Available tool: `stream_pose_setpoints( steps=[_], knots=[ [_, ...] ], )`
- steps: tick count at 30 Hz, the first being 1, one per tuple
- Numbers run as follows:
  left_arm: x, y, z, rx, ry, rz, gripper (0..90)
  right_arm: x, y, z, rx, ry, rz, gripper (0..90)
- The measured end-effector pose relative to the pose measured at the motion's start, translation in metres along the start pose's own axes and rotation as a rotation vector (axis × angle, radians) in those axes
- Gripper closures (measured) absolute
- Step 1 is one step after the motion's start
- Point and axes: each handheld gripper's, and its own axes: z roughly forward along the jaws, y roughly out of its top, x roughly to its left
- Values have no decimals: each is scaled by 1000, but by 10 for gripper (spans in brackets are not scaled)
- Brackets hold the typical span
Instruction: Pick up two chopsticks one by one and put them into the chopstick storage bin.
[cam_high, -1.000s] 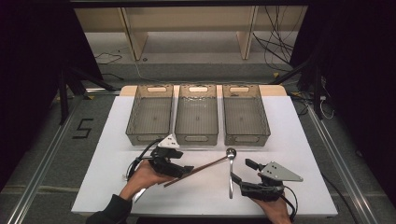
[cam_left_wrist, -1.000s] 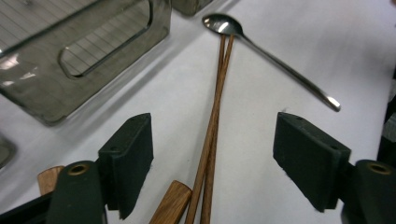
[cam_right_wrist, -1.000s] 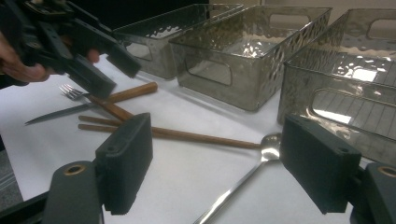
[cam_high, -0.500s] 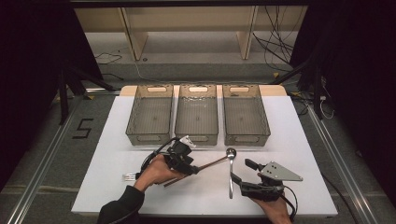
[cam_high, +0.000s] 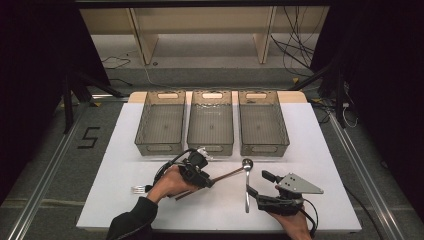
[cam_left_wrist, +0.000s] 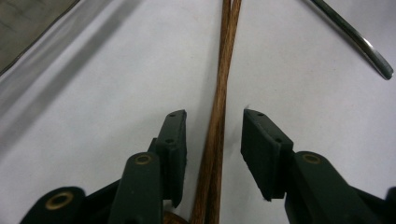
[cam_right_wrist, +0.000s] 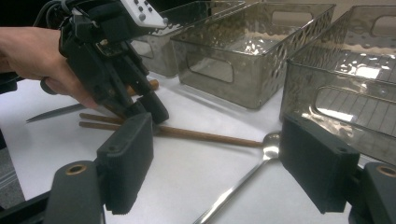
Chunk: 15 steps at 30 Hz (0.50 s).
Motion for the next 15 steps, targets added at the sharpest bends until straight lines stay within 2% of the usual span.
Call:
stream_pose_setpoints(
  steps=[6,9,15],
  knots=[
    [-3,0,1,5,-8,7,653,0,0,1,2,-2,-1,274],
    [-6,1,2,12,16,27,690,0,0,1,2,-4,0,276],
    [-8,0,2,11,31,44,770,0,0,1,2,-8,4,277]
  ],
)
